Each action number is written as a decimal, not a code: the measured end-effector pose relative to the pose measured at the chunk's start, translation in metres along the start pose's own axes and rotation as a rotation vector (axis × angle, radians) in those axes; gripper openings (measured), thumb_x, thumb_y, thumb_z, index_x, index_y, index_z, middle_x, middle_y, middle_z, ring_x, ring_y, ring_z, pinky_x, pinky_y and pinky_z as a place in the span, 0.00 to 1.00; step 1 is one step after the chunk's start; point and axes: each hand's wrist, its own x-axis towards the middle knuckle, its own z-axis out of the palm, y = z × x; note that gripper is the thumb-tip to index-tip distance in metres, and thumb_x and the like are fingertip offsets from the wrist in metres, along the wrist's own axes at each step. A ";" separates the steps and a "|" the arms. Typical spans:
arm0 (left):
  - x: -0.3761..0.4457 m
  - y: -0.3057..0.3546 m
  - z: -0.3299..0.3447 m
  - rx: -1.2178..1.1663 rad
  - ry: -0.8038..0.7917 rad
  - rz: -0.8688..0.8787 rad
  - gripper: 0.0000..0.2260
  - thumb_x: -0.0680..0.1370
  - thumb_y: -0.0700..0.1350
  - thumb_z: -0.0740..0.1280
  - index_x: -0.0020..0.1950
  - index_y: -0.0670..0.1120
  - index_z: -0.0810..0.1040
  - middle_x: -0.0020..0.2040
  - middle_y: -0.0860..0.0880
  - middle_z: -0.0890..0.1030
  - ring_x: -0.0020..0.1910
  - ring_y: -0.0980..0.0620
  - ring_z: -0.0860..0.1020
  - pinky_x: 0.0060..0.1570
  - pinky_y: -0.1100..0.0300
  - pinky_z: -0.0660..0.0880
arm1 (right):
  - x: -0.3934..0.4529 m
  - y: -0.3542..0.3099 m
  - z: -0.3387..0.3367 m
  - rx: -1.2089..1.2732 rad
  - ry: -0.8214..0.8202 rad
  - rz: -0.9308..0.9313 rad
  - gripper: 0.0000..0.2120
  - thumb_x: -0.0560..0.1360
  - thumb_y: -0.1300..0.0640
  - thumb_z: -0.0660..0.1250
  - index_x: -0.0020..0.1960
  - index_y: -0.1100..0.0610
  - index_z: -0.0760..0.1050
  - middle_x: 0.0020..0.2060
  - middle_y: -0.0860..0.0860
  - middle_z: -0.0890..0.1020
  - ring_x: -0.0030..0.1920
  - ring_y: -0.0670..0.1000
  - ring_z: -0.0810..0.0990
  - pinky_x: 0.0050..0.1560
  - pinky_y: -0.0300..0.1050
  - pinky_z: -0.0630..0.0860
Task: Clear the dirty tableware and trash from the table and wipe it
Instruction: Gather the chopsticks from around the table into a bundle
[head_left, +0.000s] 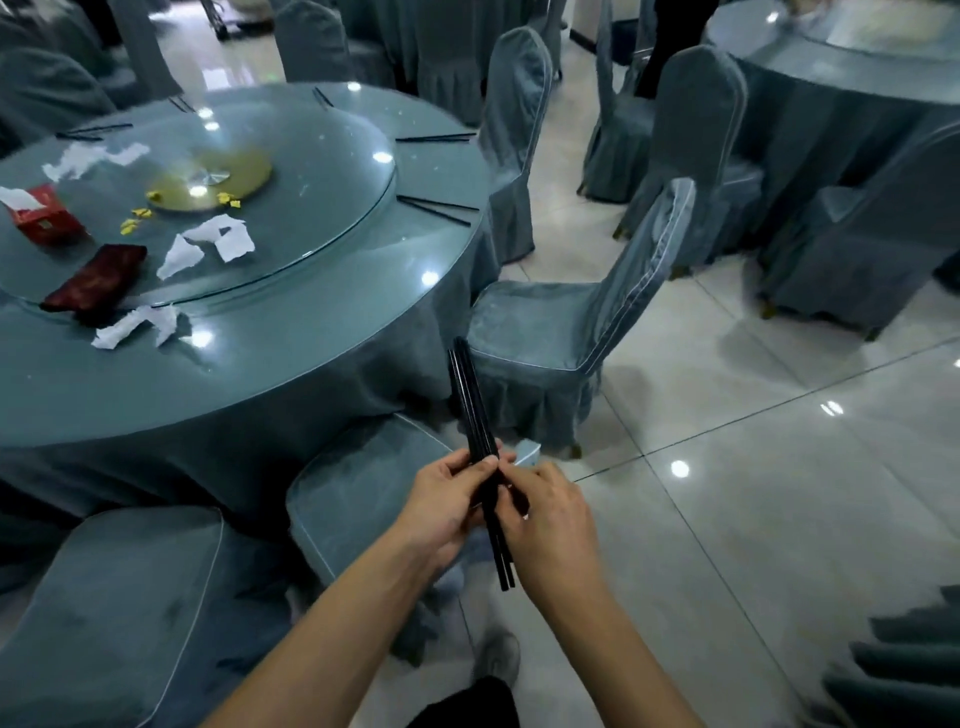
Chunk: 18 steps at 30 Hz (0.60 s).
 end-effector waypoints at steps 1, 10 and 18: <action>0.007 -0.002 0.009 0.019 -0.002 0.003 0.10 0.82 0.35 0.64 0.61 0.39 0.80 0.53 0.44 0.87 0.46 0.51 0.86 0.39 0.60 0.81 | 0.006 0.010 -0.006 0.035 0.011 0.008 0.15 0.77 0.56 0.69 0.63 0.48 0.80 0.51 0.46 0.81 0.48 0.49 0.78 0.54 0.48 0.76; 0.104 0.010 0.111 0.012 -0.017 -0.004 0.10 0.81 0.34 0.64 0.61 0.39 0.80 0.53 0.43 0.86 0.48 0.46 0.86 0.41 0.56 0.82 | 0.104 0.091 -0.061 -0.050 0.053 0.017 0.08 0.77 0.50 0.70 0.55 0.42 0.79 0.45 0.40 0.80 0.45 0.43 0.78 0.53 0.45 0.69; 0.183 0.047 0.220 -0.159 -0.014 0.001 0.10 0.83 0.30 0.57 0.58 0.37 0.77 0.48 0.40 0.82 0.47 0.44 0.84 0.45 0.54 0.84 | 0.199 0.144 -0.115 0.025 -0.005 0.061 0.16 0.80 0.51 0.65 0.66 0.38 0.72 0.52 0.42 0.79 0.46 0.45 0.80 0.46 0.44 0.78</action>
